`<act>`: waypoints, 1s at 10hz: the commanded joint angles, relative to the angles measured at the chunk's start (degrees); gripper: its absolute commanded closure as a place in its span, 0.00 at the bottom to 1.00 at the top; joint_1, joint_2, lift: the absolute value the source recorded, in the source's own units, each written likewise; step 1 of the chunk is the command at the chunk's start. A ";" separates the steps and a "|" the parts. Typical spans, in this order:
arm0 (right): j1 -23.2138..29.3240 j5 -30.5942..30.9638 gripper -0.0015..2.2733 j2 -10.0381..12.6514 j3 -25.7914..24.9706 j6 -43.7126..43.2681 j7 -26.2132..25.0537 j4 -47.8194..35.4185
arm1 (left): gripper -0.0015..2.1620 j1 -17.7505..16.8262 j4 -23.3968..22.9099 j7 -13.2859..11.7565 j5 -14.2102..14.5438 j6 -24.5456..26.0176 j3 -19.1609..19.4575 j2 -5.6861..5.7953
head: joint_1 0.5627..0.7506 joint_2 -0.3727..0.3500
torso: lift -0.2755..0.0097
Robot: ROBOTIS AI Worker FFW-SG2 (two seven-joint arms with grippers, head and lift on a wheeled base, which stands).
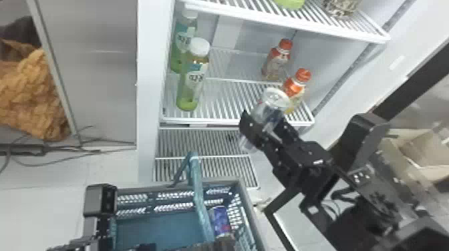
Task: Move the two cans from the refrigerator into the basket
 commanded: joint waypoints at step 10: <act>-1.66 -15.22 0.32 -0.20 -3.59 36.34 5.54 -1.96 | 0.55 -0.13 -0.07 -0.09 -0.19 0.13 -0.11 -0.09 | 0.70 0.03 | 0.00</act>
